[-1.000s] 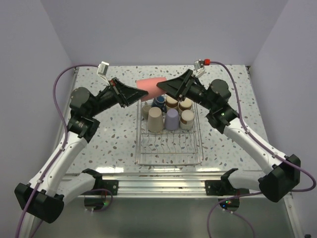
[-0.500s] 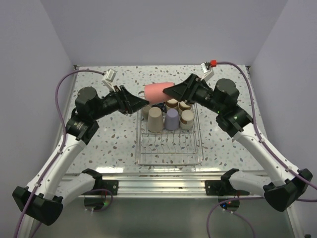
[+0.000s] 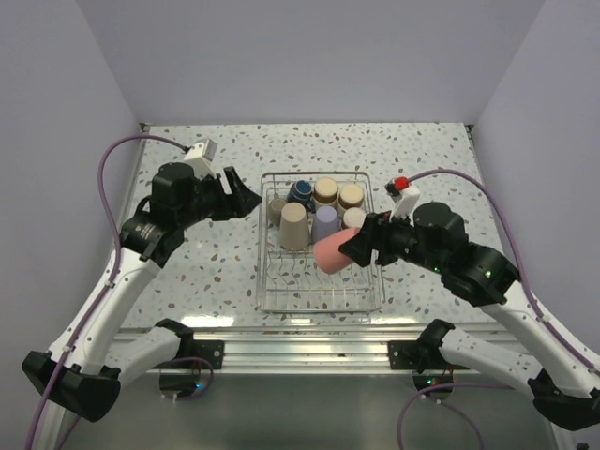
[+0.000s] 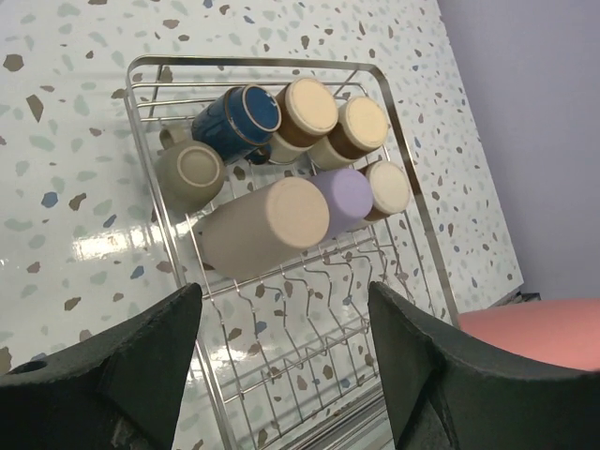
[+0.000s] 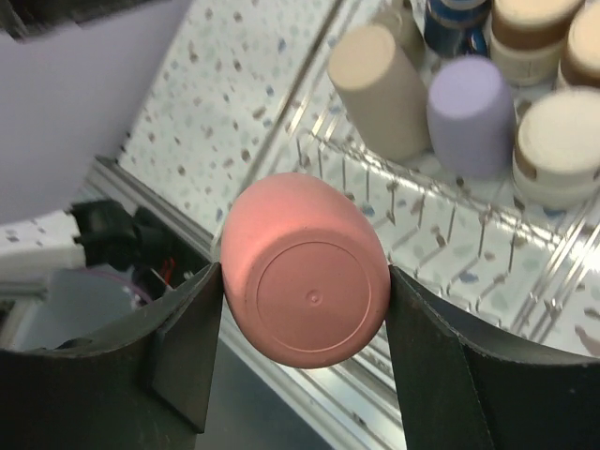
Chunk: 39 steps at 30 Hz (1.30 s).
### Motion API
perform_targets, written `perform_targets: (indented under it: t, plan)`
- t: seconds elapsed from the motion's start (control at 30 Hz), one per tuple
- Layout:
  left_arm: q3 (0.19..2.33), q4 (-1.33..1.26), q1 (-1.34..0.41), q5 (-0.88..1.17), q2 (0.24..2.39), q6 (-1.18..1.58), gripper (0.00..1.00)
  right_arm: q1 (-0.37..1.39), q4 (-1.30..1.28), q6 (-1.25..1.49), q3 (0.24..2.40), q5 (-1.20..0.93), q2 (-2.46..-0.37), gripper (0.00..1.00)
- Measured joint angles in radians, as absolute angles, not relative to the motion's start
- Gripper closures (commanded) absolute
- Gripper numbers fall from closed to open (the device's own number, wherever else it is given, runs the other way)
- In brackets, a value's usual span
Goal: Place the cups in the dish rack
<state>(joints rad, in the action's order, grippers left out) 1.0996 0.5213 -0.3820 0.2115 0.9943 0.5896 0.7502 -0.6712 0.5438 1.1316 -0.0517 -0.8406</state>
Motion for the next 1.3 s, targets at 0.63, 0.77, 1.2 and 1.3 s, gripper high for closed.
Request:
perform_targets:
  t: [0.63, 0.77, 1.2, 1.3]
  plan:
    - [1.100, 0.547, -0.382, 0.172, 1.031, 0.582, 0.28, 0.792, -0.834, 0.537, 0.958, 0.069, -0.897, 1.00]
    - [1.100, 0.554, -0.382, 0.165, 1.024, 0.582, 0.27, 0.793, -0.826, 0.519, 0.935, 0.051, -0.880, 1.00]
    - [1.100, 0.555, -0.382, 0.160, 1.035, 0.583, 0.28, 0.801, -0.783, 0.458, 0.888, -0.062, -0.907, 1.00]
    - [1.100, 0.554, -0.382, 0.160, 1.044, 0.585, 0.28, 0.801, -0.783, 0.451, 0.880, -0.060, -0.930, 1.00]
